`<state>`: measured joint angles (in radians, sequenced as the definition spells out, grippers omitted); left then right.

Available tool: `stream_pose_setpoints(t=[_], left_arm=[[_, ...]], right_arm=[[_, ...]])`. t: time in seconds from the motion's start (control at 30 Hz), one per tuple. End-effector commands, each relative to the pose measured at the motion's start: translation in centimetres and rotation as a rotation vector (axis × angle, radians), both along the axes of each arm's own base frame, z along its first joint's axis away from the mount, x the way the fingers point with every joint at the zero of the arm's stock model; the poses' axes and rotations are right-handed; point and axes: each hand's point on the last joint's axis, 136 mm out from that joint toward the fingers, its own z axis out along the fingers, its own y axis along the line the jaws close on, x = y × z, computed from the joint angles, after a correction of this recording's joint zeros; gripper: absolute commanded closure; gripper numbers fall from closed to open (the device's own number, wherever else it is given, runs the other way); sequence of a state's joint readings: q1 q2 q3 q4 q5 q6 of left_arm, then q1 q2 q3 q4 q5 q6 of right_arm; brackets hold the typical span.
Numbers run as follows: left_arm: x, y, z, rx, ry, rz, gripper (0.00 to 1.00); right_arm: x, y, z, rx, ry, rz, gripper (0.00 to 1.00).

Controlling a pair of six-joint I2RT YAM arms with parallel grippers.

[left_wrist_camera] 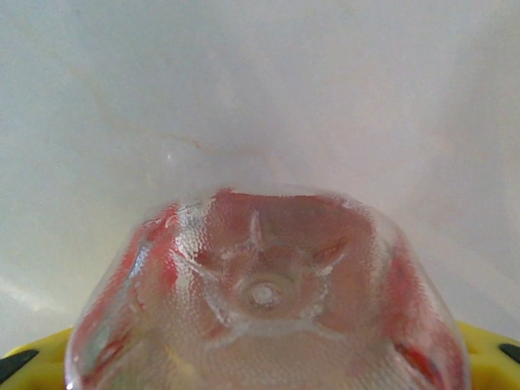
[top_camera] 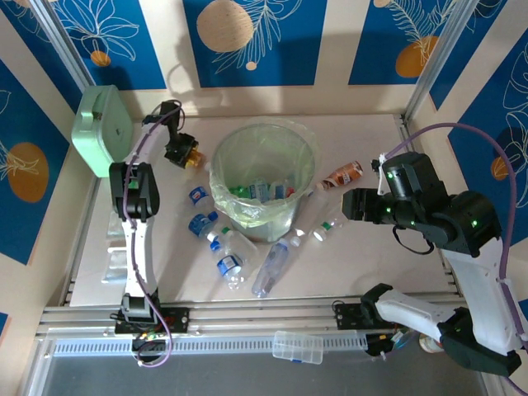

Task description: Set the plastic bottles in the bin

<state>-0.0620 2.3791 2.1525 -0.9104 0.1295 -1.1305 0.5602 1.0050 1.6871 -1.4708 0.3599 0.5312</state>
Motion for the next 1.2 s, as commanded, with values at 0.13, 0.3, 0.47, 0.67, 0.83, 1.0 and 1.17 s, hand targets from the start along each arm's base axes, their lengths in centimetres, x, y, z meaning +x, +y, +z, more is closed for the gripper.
stream_pose_setpoints(t=[0.13,0.3,0.47,0.67,0.83,1.0,1.17], left_arm=[[-2.1,0.1,14.9,0.045,-0.273,-0.070,0.49],[-5.7,-1.6,22.2,0.047,-0.438,-0.113,0.49],[-9.9,-3.0,29.0,0.072,-0.589,-0.187,0.49],[-14.3,-7.6,35.0,-0.006,-0.740,-0.403,0.52],[-17.4,-13.4,35.1,-0.080,-0.695,-0.619,0.55],[-19.2,-18.6,33.5,-0.119,-0.613,-0.771,0.55],[-20.0,-21.3,30.3,-0.119,-0.500,-0.851,0.55]], right_arm=[[0.4,0.4,1.1,0.059,-0.055,-0.007,0.30],[1.1,1.6,1.1,0.112,-0.061,-0.001,0.30],[1.8,2.3,1.2,0.144,-0.073,0.001,0.30],[2.5,3.0,1.0,0.165,-0.066,-0.004,0.31],[2.7,3.2,0.6,0.194,-0.050,-0.034,0.31],[2.3,2.8,-0.1,0.208,-0.037,-0.066,0.31],[1.7,1.9,-0.7,0.199,-0.034,-0.094,0.31]])
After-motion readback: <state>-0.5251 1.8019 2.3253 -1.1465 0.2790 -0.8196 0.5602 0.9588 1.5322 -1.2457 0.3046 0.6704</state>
